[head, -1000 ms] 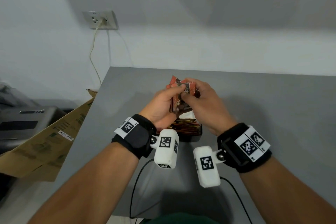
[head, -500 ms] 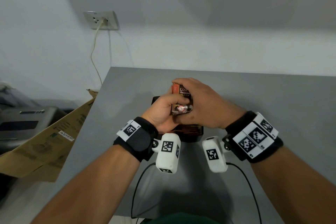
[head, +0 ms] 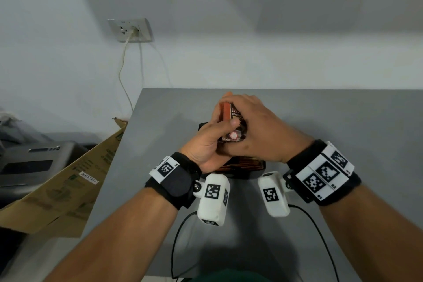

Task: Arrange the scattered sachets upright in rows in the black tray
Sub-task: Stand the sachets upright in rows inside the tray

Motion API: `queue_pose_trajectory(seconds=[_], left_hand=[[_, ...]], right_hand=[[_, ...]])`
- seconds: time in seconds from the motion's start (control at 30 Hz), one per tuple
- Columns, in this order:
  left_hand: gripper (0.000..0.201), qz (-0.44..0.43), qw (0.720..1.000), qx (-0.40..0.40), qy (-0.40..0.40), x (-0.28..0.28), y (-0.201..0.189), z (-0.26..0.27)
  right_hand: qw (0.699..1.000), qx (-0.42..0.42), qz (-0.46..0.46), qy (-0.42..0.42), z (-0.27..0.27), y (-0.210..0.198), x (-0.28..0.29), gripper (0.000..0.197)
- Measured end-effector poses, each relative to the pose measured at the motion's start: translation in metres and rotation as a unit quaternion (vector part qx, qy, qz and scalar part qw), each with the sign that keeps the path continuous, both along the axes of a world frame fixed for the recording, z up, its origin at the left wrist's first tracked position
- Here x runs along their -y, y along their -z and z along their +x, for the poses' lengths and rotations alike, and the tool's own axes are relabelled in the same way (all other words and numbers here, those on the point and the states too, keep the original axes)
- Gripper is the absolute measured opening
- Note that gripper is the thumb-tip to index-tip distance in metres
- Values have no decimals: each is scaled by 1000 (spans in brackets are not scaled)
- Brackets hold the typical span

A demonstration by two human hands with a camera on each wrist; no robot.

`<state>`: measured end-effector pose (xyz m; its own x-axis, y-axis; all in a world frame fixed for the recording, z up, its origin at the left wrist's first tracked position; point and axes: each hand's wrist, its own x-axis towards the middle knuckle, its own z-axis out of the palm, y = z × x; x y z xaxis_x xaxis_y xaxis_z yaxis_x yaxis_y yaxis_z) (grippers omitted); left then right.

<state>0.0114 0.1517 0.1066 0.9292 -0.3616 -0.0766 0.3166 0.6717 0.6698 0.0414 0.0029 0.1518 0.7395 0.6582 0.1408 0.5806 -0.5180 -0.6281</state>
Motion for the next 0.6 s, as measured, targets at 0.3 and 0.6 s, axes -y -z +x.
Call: queue_pose_trajectory(seconds=[0.3, 0.6], left_hand=[[61, 6, 1000, -20, -14, -5, -11, 8], [63, 102, 990, -33, -91, -3, -19, 20]], right_hand=[[995, 66, -78, 2, 4, 3, 1, 80], [991, -75, 76, 83, 18, -15, 10, 40]])
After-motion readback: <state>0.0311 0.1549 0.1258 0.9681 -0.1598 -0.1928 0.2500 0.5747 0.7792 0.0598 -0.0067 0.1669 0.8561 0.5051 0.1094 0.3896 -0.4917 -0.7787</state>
